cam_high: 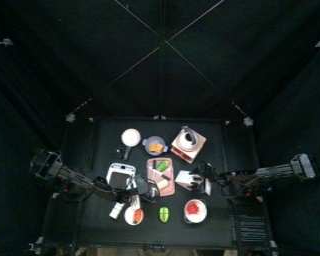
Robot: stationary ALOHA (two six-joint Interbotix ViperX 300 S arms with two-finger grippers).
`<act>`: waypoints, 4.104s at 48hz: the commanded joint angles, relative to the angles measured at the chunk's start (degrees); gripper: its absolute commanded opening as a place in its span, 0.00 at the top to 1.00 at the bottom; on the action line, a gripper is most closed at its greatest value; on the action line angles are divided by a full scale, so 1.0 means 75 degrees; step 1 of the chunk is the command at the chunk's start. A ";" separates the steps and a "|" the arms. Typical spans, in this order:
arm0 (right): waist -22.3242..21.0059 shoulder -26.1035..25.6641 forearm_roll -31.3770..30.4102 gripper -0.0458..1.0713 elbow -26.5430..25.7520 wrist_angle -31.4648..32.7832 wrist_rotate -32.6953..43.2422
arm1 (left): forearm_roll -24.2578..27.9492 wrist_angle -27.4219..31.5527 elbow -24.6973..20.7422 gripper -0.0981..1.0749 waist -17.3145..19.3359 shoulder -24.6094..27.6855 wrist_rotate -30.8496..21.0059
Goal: Drop pot lid
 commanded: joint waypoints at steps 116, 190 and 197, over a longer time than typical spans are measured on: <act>-0.1137 -0.0527 0.3621 0.04 -0.0480 0.0258 -0.0211 | 0.1992 0.1266 -0.2555 0.42 0.0094 0.1863 -0.0457; -0.1359 -0.0539 0.3551 0.04 -0.0340 0.0680 -0.0223 | 0.0246 -0.1617 -0.1805 0.17 0.0855 0.1898 -0.0621; -0.1348 -0.0527 0.3539 0.04 -0.0316 0.0680 -0.0234 | 0.0410 -0.1617 -0.1477 0.18 0.0820 0.1488 -0.0633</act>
